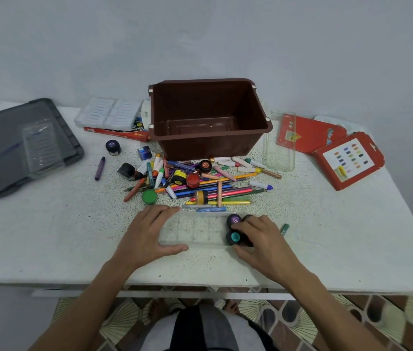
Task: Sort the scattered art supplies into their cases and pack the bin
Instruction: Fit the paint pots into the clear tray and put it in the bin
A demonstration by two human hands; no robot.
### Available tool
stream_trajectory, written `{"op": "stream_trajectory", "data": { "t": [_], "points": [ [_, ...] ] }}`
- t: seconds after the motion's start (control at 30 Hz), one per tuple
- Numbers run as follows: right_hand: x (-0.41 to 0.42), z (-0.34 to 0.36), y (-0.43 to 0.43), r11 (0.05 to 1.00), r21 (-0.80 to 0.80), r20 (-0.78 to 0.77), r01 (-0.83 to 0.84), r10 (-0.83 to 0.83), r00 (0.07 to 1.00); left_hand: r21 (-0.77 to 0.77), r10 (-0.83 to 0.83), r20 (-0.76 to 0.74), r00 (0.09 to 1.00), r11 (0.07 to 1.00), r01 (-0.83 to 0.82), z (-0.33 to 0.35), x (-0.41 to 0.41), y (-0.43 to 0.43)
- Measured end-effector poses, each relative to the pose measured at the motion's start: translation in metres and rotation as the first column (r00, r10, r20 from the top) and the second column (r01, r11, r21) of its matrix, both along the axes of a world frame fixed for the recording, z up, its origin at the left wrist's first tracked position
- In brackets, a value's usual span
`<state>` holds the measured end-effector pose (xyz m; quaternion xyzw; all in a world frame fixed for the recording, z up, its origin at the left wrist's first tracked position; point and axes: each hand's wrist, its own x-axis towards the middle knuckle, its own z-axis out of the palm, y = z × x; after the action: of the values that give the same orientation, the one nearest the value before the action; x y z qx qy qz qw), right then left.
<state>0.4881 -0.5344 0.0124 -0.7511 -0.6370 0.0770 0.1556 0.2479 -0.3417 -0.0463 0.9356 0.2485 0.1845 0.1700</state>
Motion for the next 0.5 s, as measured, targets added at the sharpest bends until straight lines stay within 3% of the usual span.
{"op": "stream_trajectory", "data": {
  "t": [0.3, 0.5],
  "points": [
    [0.011, 0.018, 0.039, 0.985, 0.144, -0.073, 0.091, -0.081, 0.994, -0.010, -0.002, 0.007, 1.000, 1.000, 0.002, 0.001, 0.000, -0.001],
    [0.014, 0.019, 0.105, 0.988, 0.102, -0.146, 0.120, -0.104, 0.984, -0.011, -0.005, 0.013, 1.000, 1.000, 0.005, 0.002, 0.001, -0.001]
  ]
}}
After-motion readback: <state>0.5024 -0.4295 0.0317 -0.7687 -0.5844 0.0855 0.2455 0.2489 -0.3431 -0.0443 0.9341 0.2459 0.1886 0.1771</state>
